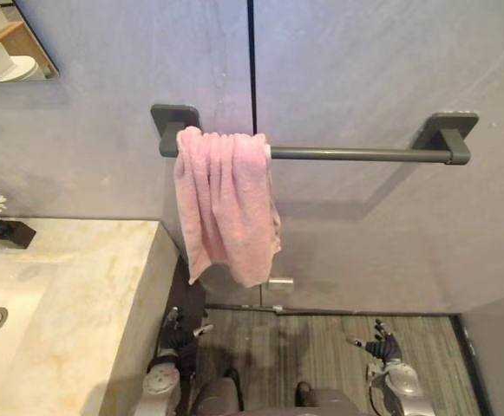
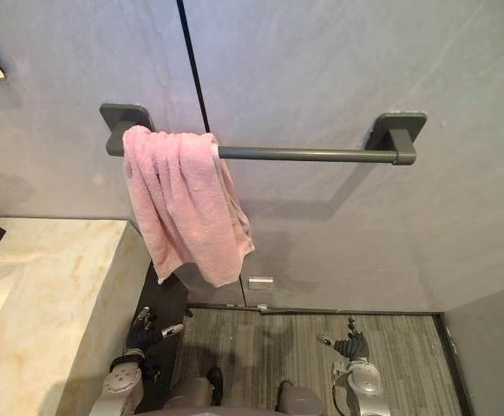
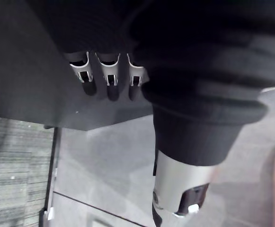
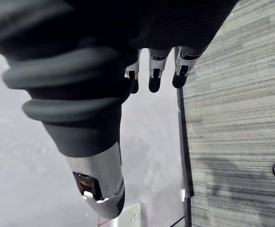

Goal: Organize washtable

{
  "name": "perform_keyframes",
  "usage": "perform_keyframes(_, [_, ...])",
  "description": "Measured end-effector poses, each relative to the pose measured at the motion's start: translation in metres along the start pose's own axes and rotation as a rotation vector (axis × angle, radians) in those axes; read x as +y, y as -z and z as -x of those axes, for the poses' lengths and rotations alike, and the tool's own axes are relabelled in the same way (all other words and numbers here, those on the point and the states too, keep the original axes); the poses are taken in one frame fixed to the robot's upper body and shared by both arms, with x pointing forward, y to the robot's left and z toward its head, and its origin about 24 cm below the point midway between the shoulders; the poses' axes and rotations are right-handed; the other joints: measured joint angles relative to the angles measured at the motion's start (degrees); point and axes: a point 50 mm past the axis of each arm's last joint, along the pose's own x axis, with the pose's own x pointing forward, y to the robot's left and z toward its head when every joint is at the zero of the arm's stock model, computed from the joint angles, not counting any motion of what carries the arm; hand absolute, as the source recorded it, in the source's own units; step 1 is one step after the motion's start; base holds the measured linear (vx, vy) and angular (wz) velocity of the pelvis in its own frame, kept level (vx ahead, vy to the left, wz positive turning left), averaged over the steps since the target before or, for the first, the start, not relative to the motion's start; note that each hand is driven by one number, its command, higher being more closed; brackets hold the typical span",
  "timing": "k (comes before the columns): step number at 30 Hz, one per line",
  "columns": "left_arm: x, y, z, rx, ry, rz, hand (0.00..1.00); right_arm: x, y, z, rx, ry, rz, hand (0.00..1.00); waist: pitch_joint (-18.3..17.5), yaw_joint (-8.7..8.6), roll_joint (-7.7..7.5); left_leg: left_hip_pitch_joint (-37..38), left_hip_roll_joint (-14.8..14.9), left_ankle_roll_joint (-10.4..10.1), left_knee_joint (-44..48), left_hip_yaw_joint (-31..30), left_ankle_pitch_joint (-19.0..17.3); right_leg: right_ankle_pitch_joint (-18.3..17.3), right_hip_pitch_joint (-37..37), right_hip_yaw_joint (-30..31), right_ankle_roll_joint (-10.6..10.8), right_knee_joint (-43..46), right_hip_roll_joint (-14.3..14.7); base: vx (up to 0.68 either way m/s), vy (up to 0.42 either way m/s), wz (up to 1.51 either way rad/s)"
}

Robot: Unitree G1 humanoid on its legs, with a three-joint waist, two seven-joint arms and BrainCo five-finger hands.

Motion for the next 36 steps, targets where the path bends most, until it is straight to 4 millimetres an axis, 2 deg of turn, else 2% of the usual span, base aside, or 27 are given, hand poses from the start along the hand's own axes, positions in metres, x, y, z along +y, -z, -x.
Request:
perform_keyframes(1, [-0.003,-0.010,0.001,-0.047,0.008,0.012,0.00,-0.001,0.003,0.001,0.009,0.002,0.000,0.00,0.0,-0.25,-0.01,0.8,-0.7,0.4,-2.5,-0.5,1.5,0.2,0.1,-0.4,0.3,-0.6,-0.6,0.01,0.039,0.22])
perform_keyframes(8, [-0.002,-0.055,0.013,-0.269,0.011,0.059,0.00,-0.006,0.014,0.007,0.035,0.015,-0.004,0.00,-0.8,-0.18,-0.08,4.0,-0.9,0.3,-7.9,-2.3,4.4,0.3,1.7,-2.0,0.4,-1.6,-0.8,-0.03,-0.013,0.13])
perform_keyframes(15, [-0.004,-0.095,0.024,-0.471,0.037,0.078,0.00,-0.006,0.020,0.010,0.050,0.003,0.014,0.00,-2.0,-0.43,0.21,5.9,-0.8,0.2,-10.3,-3.3,5.7,0.3,2.9,-2.5,0.4,-1.9,-0.5,-0.03,-0.025,0.06])
perform_keyframes(18, [-0.006,-0.105,0.023,-0.518,0.041,0.030,0.00,-0.003,0.018,0.009,0.043,-0.020,0.018,0.00,-2.4,-1.35,0.16,6.4,-0.8,0.2,-10.3,-3.3,5.8,0.9,3.8,-2.5,0.4,-2.9,-0.5,-0.01,-0.006,0.01])
perform_keyframes(23, [-0.012,-0.125,0.014,-0.590,0.050,-0.025,0.00,0.000,0.016,0.008,0.035,-0.043,0.035,0.00,-2.4,-1.84,0.12,6.9,-0.8,0.2,-10.4,-2.5,5.8,1.7,4.2,-1.6,0.4,-3.8,-0.1,-0.03,-0.009,-0.10])
perform_keyframes(25, [-0.012,-0.123,0.008,-0.576,0.046,-0.072,0.00,0.001,0.013,0.007,0.028,-0.058,0.043,0.00,-2.5,-2.76,0.11,7.6,-0.8,0.2,-10.9,-1.7,5.8,2.5,4.8,-0.9,0.5,-5.1,0.1,-0.02,-0.002,-0.16])
perform_keyframes(31, [-0.012,-0.123,-0.007,-0.545,0.040,-0.159,0.00,-0.004,0.011,0.009,0.012,-0.054,0.050,0.00,-2.9,-3.22,-0.06,8.5,-0.8,0.2,-12.2,-0.3,5.8,3.0,4.8,0.4,0.6,-6.1,0.4,-0.01,-0.008,-0.15])
perform_keyframes(32, [-0.012,-0.123,-0.009,-0.544,0.039,-0.169,1.00,-0.003,0.010,0.008,0.007,-0.055,0.050,0.00,-2.9,-3.37,-0.13,8.6,-0.8,0.2,-12.2,-0.3,5.8,3.0,4.8,0.7,0.6,-6.2,0.4,0.01,-0.005,-0.07])
perform_keyframes(36, [-0.009,-0.119,-0.018,-0.507,0.033,-0.234,1.00,-0.002,0.008,0.008,0.000,-0.064,0.059,0.00,-3.0,-3.70,-0.37,8.7,-0.8,0.2,-12.4,0.2,5.8,3.2,4.9,1.3,0.6,-6.7,0.5,0.02,-0.010,-0.07])
